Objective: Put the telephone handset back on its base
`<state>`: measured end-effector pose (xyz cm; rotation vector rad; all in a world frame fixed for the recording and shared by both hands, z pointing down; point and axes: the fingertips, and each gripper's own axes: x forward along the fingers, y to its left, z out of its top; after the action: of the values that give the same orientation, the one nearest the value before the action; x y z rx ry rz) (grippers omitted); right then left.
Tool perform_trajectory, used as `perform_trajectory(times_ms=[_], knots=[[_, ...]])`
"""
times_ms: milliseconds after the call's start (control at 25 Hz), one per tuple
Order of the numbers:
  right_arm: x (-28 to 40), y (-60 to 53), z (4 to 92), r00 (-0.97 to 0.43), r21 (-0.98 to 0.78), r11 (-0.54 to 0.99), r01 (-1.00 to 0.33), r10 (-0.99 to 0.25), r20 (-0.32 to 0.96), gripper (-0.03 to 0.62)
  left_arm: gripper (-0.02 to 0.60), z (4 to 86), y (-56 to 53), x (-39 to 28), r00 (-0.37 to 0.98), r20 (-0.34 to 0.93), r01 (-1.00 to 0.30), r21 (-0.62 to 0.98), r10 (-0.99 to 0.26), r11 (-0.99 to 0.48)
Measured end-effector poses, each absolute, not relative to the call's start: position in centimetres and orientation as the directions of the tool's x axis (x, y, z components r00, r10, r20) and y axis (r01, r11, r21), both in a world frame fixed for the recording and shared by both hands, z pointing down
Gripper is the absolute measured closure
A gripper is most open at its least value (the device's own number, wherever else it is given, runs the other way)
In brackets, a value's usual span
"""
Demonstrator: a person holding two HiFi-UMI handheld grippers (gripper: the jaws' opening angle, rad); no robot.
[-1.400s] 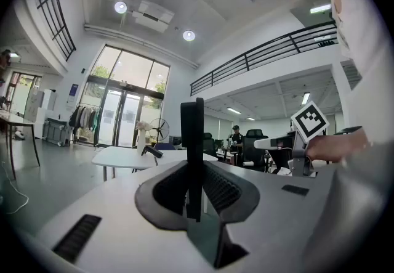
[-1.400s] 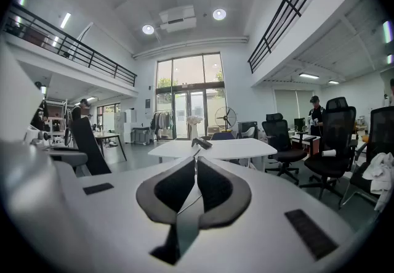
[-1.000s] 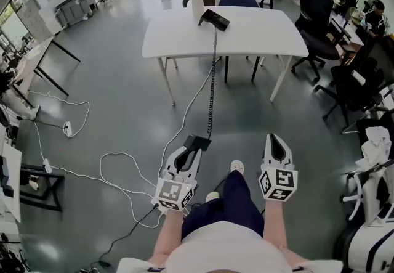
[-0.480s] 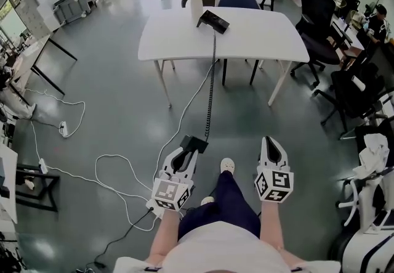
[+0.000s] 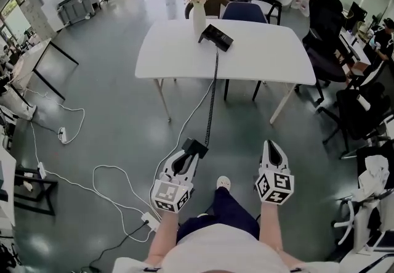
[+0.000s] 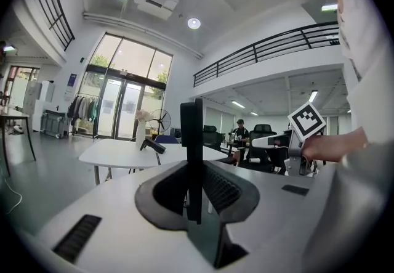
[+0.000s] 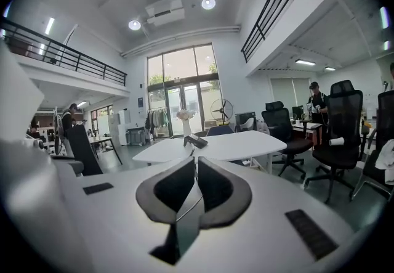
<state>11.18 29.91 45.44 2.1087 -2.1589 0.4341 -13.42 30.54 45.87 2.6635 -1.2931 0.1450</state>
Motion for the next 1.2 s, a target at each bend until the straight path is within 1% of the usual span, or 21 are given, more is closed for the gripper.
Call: perform_trajectory(times_ms=[200, 680, 960, 1200], knots=[[12.2, 25.0, 45.9, -0.066, -0.134, 0.030, -0.991, -0.960, 0.272, 0.554, 0.503, 46.0, 26.2, -12.4, 0.594, 0.164, -0.804, 0.121, -0.787, -0.582], [14.7, 17.5, 46.4, -0.140, -0.133, 0.107, -0.985, -0.951, 0.274, 0.554, 0.503, 47.4, 19.2, -10.0, 0.540, 0.180, -0.841, 0.154, -0.822, -0.519], [16.1, 14.2, 46.5, -0.191, -0.133, 0.161, -0.978, -0.949, 0.252, 0.554, 0.503, 47.5, 15.8, -7.8, 0.535, 0.158, -0.844, 0.141, -0.830, -0.517], [16.5, 13.3, 46.4, -0.229, -0.149, 0.197, -0.969, -0.943, 0.242, 0.554, 0.503, 47.1, 15.0, -6.7, 0.537, 0.147, -0.843, 0.139, -0.831, -0.520]])
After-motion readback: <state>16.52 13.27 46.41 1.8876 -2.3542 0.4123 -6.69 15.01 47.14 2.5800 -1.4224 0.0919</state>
